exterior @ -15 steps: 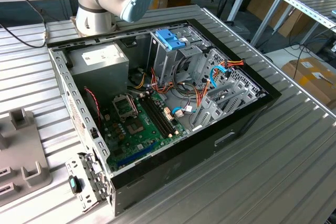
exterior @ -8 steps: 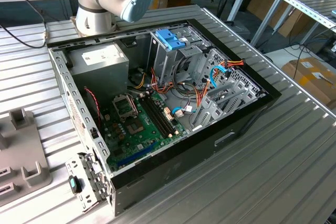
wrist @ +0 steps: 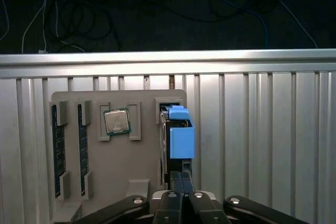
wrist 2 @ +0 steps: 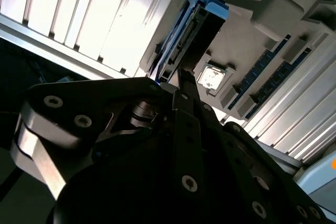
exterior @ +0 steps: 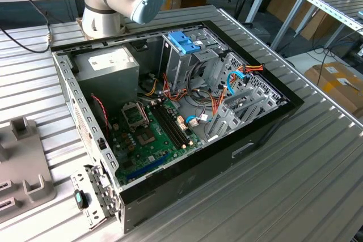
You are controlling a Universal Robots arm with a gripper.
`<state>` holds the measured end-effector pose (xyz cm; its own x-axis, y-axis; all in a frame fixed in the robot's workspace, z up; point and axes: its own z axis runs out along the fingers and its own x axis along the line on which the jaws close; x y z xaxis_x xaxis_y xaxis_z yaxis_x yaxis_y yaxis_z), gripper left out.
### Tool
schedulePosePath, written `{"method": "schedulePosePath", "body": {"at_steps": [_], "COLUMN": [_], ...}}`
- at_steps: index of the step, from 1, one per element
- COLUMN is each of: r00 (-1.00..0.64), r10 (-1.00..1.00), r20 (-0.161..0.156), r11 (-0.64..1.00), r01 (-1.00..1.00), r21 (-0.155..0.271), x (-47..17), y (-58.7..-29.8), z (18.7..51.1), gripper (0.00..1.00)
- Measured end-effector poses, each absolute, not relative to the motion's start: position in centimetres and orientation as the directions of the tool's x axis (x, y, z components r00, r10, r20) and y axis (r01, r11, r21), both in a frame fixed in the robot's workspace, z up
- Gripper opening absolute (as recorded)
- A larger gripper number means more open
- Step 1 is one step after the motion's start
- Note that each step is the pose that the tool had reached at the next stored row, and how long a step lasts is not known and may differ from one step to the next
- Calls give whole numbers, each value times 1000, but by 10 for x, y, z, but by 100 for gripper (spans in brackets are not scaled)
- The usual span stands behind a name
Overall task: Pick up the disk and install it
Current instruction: 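Pick up the disk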
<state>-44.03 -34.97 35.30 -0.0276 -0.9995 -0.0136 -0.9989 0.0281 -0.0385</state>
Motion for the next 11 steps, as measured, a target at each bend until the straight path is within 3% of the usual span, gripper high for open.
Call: {"method": "schedulePosePath", "body": {"at_steps": [11], "r00": [-28], "r10": [-1000], "r20": [-13], "r11": [28], "r01": [-999], "r21": [-24], "x": [-440], "y": [-350], "z": [353], "gripper": [11]}}
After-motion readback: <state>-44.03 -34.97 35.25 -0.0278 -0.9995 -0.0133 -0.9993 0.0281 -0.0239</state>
